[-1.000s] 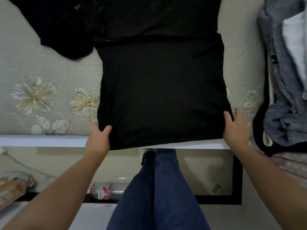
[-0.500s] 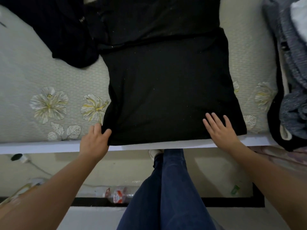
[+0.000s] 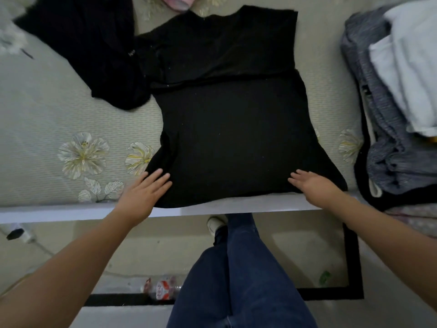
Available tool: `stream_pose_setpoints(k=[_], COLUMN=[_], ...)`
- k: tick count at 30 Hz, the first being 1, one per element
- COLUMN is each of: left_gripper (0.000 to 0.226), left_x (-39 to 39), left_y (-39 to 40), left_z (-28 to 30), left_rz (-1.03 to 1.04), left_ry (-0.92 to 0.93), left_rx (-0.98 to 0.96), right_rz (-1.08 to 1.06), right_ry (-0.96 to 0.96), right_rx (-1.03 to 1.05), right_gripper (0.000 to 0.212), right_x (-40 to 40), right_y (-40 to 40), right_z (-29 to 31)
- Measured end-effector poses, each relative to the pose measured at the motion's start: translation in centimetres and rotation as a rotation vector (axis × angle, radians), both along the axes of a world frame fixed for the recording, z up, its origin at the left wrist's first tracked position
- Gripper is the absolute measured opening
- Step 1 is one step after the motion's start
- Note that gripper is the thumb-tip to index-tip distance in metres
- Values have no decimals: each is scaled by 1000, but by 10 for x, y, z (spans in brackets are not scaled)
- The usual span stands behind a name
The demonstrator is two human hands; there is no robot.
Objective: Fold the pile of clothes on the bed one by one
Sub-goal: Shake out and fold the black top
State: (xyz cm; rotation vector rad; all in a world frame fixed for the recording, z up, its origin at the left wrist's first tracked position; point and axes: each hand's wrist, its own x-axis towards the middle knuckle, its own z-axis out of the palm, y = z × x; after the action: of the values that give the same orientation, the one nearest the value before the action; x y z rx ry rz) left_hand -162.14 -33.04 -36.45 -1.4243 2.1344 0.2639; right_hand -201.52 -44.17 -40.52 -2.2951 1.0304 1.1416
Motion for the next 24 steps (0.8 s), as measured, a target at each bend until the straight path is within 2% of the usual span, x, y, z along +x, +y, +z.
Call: stream_pose_setpoints(k=[1,3,6,8,10,14,17,21,24], left_gripper=[63,62,42,34,34,23,14,22,26], left_x=[1,-3,-9,-9,-2,21,34,42,50], left_y=[2,8,16,12,-6,-61,-104,-157,-196], left_z=[0,3,9,16,17,18,20,22,17], left_rz=[25,202,484,640,793,1132,1295,1310,1313], left_ry=[-30,-40,97,186,290,571,758,748,605], left_rx=[221,559,778,833,715,114,-83,-275,-397], right_rz=[1,2,-2,-12,-68,-311,-321,-247,-312], right_ry=[48,109,193,181,54,-178,-215,-202,-219], right_rx=[61,180,366,361,192,-236,-432,-571,-640], right_gripper=[60,51,36,34,37,36,34,27,29], right_x=[3,10,22,30,37,45,50,59,63], right_y=[1,2,1,-10,-32,-94,-138,-193,-233], right_z=[7,20,36,44,53,67,76,74,62])
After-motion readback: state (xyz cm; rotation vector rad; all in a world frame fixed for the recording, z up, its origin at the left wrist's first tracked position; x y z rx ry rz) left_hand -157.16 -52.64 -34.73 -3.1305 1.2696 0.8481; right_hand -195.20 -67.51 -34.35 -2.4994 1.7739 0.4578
